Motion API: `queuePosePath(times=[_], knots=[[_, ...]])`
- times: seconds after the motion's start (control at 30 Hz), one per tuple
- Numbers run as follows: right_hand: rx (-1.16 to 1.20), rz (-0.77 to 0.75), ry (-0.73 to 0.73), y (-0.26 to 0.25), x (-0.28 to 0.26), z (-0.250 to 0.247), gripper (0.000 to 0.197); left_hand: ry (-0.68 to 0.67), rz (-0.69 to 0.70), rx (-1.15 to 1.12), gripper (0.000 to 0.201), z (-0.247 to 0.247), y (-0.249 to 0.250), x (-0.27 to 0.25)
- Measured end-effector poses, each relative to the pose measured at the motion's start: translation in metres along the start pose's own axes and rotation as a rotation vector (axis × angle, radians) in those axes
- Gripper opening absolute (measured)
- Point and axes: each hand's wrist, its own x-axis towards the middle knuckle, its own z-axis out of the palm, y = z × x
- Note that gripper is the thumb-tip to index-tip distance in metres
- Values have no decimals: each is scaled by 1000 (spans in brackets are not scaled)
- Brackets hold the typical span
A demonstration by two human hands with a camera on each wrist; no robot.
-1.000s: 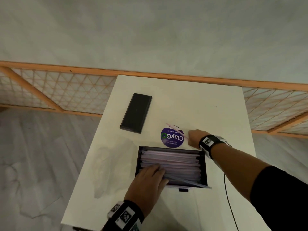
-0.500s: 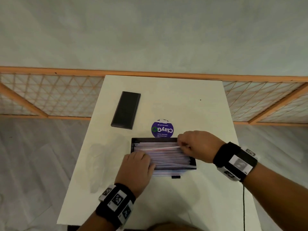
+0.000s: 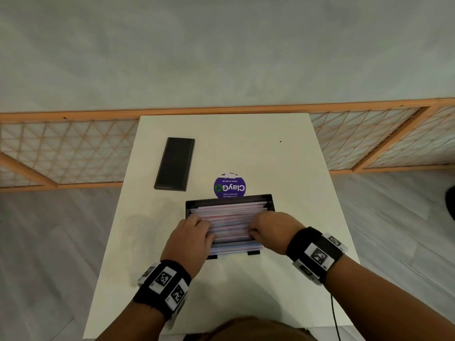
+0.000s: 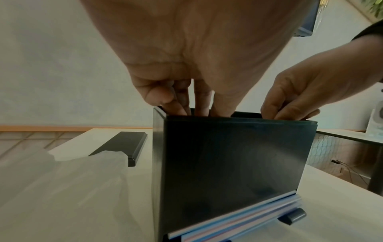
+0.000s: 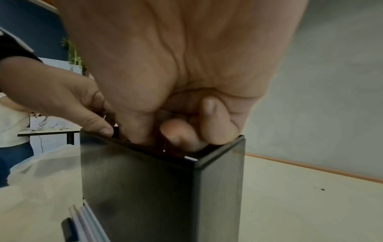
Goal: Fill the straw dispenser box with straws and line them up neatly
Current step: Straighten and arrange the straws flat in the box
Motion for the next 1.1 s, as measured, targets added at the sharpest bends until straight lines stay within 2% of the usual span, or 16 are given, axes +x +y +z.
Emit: queuePosePath(times=[0.13,0.23,0.37,0.47,0.53,0.63,0.7,0.8,0.87,0.97,1.03,1.1], knots=[[-30,-9,46,-1,16,-1,17,-14,-23,-78,23,-2,-1,3],[4,24,94,-4,17,-5,18,-1,-10,-72,24,-5,-4,4],[178,68,244,-8,-12,-20,23,5,46,-83,20,-9,-6,7],[378,119,316,-11,-47,-27,28,56,9,-172,15,-13,-9,2],[533,158,275,-9,-70,-25,31,150,-106,-261,9,-18,-15,-5],[780,269,25,0,-89,-1,29,283,-347,-417,11,-19,-33,-18],[845,359,-83,6,-86,31,25,248,-495,-482,14,-11,-47,-25],[954,581,-29,11,-62,77,21,23,-700,-562,15,16,-63,-32],[1092,738,45,13,-40,96,20,-96,-783,-704,18,36,-67,-32],[1233,857,125,15,-15,116,20,-158,-867,-971,17,59,-56,-28],[1272,885,145,15,-5,127,20,-150,-917,-1089,4,69,-46,-22],[1320,908,155,14,-1,135,22,-182,-963,-1207,15,74,-38,-15]])
